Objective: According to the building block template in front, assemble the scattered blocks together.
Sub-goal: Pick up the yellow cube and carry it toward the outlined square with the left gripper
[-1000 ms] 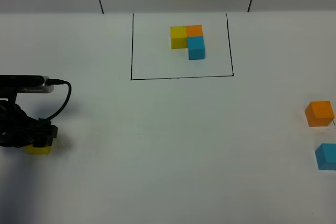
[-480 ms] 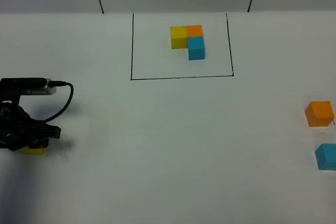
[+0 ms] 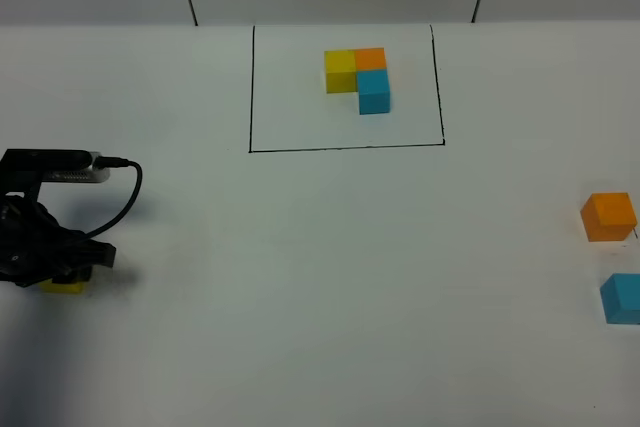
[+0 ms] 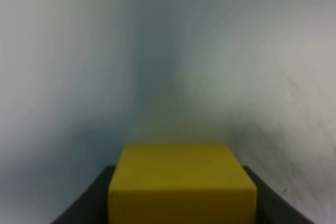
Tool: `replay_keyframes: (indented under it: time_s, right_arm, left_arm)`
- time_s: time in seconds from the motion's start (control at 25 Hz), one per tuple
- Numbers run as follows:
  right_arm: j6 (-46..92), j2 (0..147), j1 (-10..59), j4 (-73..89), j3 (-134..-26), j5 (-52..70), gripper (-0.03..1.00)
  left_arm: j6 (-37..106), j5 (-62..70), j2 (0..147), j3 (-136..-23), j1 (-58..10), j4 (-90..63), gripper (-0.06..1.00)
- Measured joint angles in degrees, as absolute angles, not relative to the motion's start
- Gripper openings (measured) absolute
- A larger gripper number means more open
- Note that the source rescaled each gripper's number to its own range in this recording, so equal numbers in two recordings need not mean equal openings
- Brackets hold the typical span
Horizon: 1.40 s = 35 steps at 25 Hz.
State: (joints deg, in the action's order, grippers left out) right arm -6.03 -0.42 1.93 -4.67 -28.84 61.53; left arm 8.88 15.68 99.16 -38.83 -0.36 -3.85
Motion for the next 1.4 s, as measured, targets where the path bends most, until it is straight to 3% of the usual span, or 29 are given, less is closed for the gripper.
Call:
replay_keyframes:
  time_s: [0.28,0.44,0.76,1.4]
  right_arm:
    - [-6.03,-0.42,1.93,-4.67,-28.84,61.53,0.0]
    - [-6.03,-0.42,1.93,-4.67,-28.84,61.53,0.0]
    - [-6.03,-0.42,1.93,-4.67,-28.84,61.53,0.0]
    - [-6.03,-0.42,1.93,-4.67,-28.84,61.53,0.0]
  left_arm:
    - [28.01,16.21,98.53,-38.83,-0.36,-4.12,0.49]
    - [46.63,17.06,96.94,-38.83,-0.36,-5.83,0.49]
    - [84.74,26.17,93.66,-38.79,-0.36,-23.87,0.49]
    - [78.14,42.73,83.66,-50.34,-1.81,-21.26,0.49]
